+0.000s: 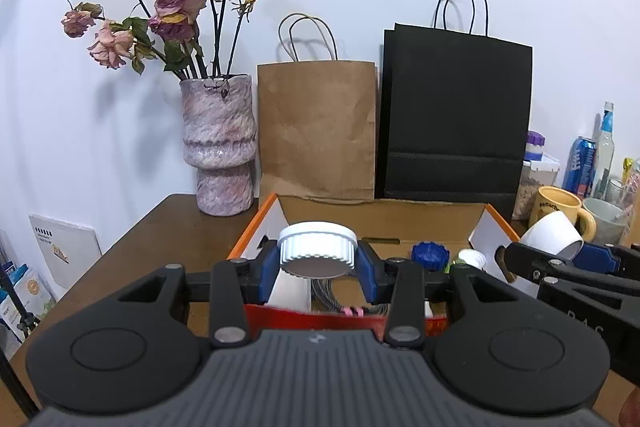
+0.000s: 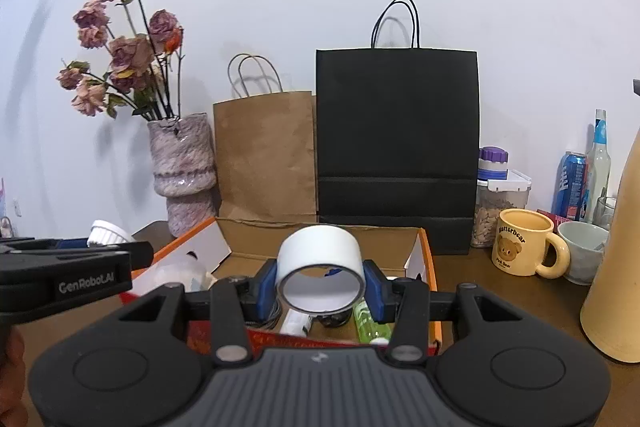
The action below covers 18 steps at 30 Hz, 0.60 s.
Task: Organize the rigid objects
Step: 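Carry the tape roll and white cap over the box and open both tools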
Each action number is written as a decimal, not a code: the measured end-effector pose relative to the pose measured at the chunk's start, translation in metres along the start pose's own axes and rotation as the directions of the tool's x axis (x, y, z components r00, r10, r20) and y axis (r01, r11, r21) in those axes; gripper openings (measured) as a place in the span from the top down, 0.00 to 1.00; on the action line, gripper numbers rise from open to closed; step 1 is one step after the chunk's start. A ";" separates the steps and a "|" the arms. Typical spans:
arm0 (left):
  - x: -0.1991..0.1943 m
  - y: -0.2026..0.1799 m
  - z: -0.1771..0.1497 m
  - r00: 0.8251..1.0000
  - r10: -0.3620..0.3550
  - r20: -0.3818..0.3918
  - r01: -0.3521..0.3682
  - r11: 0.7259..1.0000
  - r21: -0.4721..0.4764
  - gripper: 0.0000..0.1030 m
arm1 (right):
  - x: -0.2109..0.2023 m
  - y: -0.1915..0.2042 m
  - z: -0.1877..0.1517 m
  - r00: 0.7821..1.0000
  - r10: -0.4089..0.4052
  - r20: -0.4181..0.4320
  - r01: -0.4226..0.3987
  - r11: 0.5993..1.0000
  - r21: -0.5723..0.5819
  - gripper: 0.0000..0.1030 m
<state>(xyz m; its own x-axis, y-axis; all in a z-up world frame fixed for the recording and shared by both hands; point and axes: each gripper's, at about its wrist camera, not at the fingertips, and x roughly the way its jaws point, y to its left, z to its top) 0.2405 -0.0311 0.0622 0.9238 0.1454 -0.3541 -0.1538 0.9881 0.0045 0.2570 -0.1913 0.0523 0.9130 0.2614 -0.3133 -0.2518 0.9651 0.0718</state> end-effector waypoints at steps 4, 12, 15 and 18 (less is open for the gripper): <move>0.016 -0.003 0.006 1.000 0.008 0.002 -0.008 1.000 -0.003 0.60 | 0.015 -0.003 0.005 1.000 -0.003 -0.002 0.003 1.000 0.019 0.58; 0.058 -0.006 0.014 0.999 0.028 -0.015 -0.028 1.000 0.004 0.60 | 0.057 -0.006 0.009 0.999 -0.026 -0.029 0.027 0.999 0.023 0.58; 0.075 -0.003 0.016 0.999 0.041 -0.025 -0.041 0.999 0.008 0.60 | 0.074 -0.008 0.010 0.999 -0.034 -0.039 0.035 0.999 0.022 0.58; 0.093 -0.001 0.017 0.998 0.056 -0.040 -0.055 0.998 0.013 0.60 | 0.089 -0.012 0.010 0.998 -0.040 -0.051 0.041 0.999 0.021 0.58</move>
<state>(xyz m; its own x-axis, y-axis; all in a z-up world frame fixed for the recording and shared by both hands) 0.3322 -0.0173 0.0453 0.8992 0.1980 -0.3902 -0.2001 0.9791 0.0357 0.3445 -0.1792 0.0329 0.9049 0.2215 -0.3636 -0.2070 0.9752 0.0788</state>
